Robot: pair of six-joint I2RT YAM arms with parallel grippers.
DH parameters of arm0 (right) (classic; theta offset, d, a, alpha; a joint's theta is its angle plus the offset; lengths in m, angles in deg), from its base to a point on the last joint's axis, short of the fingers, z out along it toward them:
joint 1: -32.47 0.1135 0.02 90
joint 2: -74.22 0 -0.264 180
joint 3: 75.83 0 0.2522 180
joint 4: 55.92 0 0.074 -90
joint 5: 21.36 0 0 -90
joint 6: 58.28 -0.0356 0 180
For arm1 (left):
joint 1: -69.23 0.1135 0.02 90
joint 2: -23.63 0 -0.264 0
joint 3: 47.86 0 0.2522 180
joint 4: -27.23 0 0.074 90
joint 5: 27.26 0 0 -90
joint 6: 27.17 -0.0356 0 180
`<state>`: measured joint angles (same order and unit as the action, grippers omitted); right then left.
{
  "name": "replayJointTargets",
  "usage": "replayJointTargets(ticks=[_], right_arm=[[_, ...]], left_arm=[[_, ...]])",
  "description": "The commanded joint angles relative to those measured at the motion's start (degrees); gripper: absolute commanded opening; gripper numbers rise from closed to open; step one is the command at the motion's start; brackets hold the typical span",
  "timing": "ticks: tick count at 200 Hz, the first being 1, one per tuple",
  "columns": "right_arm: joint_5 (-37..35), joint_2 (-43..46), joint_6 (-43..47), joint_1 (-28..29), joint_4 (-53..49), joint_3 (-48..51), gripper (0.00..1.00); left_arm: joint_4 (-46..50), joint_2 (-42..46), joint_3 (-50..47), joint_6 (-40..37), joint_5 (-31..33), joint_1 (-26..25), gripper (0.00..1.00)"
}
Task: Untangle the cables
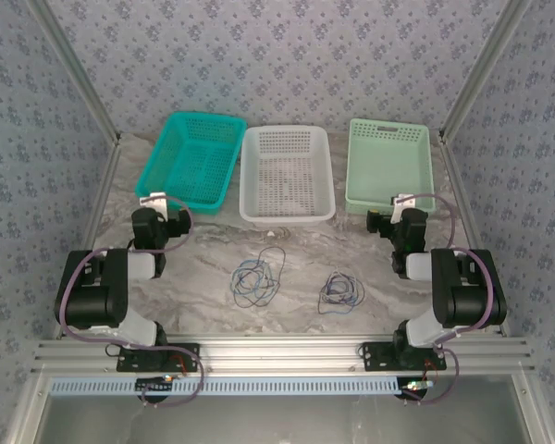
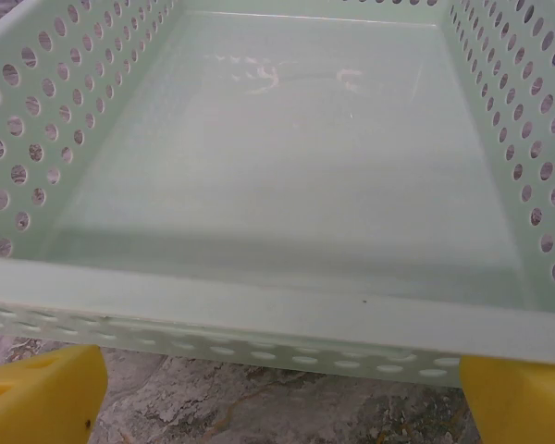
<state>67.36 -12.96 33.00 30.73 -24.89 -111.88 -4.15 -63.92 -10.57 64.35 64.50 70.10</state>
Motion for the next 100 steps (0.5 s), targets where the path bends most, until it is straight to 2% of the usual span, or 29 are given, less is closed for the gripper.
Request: replayJointTargets(ticks=[1,100], right_arm=[[-0.4,0.0,0.0,-0.2,1.4,-0.1,1.00],[2.3,0.0,-0.7,-1.4,1.4,-0.1,1.00]], left_arm=[[-1.2,-0.4,0.3,-0.2,-0.4,0.4,0.99],[-1.2,-0.4,0.3,0.0,-1.2,0.7,0.99]])
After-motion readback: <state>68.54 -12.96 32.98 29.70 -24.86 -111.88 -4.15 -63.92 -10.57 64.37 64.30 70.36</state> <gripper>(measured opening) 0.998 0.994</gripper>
